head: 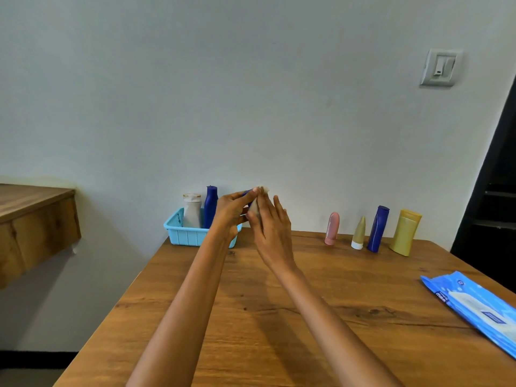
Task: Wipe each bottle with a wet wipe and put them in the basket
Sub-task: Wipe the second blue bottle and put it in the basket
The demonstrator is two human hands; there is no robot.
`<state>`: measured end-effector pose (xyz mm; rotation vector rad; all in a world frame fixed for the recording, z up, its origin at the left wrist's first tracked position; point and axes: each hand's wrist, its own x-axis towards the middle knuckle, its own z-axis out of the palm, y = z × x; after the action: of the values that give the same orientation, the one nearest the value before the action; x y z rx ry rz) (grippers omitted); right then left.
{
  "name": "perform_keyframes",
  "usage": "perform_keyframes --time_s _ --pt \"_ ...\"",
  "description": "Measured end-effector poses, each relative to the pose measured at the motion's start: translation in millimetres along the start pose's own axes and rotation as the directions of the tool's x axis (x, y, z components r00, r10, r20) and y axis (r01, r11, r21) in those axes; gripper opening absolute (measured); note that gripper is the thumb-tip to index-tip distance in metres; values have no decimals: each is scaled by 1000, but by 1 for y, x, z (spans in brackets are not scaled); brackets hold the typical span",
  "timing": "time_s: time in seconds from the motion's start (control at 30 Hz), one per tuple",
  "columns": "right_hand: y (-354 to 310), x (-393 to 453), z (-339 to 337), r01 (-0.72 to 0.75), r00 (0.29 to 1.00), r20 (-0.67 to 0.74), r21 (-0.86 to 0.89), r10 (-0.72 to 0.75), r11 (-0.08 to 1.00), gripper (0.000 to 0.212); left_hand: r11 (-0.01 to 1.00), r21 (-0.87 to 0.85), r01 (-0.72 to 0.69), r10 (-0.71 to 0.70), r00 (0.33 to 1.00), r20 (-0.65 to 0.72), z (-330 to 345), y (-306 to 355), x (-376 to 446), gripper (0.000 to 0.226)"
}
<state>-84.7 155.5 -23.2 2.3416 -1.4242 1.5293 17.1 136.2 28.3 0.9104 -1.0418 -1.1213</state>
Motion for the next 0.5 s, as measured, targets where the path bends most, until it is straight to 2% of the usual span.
perform_keyframes --time_s 0.13,0.23,0.37,0.5 --pt "19 -24 3 120 993 39 -259 -113 958 57 996 -92 -12 4 996 -89 -6 4 2 27" --pt "37 -44 2 50 997 62 -214 -38 976 59 988 -150 -29 7 989 -147 -10 7 4 29" --pt "55 -50 2 -116 986 100 -159 133 980 66 985 -162 -50 16 978 -206 -14 8 5 29" --pt "47 -33 0 -197 977 74 -19 198 980 83 985 -167 -42 11 983 -182 -9 3 4 22"
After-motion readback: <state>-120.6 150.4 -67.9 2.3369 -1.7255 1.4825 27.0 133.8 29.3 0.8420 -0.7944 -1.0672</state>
